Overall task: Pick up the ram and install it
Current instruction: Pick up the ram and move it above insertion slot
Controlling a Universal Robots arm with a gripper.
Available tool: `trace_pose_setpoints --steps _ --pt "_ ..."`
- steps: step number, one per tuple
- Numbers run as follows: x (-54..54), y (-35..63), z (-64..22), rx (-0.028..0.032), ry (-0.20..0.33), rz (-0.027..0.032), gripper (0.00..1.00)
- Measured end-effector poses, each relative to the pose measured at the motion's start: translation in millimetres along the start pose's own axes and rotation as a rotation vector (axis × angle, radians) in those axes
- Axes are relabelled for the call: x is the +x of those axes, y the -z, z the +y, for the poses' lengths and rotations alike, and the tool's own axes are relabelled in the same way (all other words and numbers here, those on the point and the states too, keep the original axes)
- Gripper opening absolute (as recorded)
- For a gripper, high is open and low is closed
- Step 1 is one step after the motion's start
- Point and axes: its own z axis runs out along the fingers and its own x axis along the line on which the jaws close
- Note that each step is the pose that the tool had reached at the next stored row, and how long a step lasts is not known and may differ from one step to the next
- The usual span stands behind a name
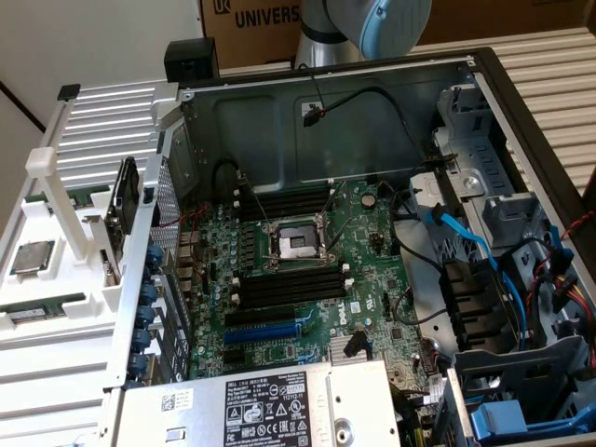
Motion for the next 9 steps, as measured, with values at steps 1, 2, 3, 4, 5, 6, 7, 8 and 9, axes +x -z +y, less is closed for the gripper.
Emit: trace_pose_setpoints --steps 1,2,3,4,5,6,7,8,9 --pt "0.4 -1.8 -0.1 -0.0001 0.0 0.0001 0.11" --pt "1.0 -3.7 -0.3 -0.0001 0.0 0.0 0.11" --pt "2.1 -5.6 -0.5 0.0 0.0 0.0 0.11" --pt "3.5 -7.3 -0.8 -0.0001 0.0 0.0001 0.11" --pt "7.2 -12.8 -1.6 0.0001 0.0 0.0 0.11" --pt "8.4 -14.7 -1.9 0.0001 0.0 0.0 0.11" --pt "9.0 -16.5 -2.1 0.0002 0.0 -0.0001 0.11" --pt "9.2 -18.2 -2.0 0.0005 0.0 -0.0001 0.11" --pt "9.4 -19.3 -1.9 0.0006 0.0 0.0003 0.11"
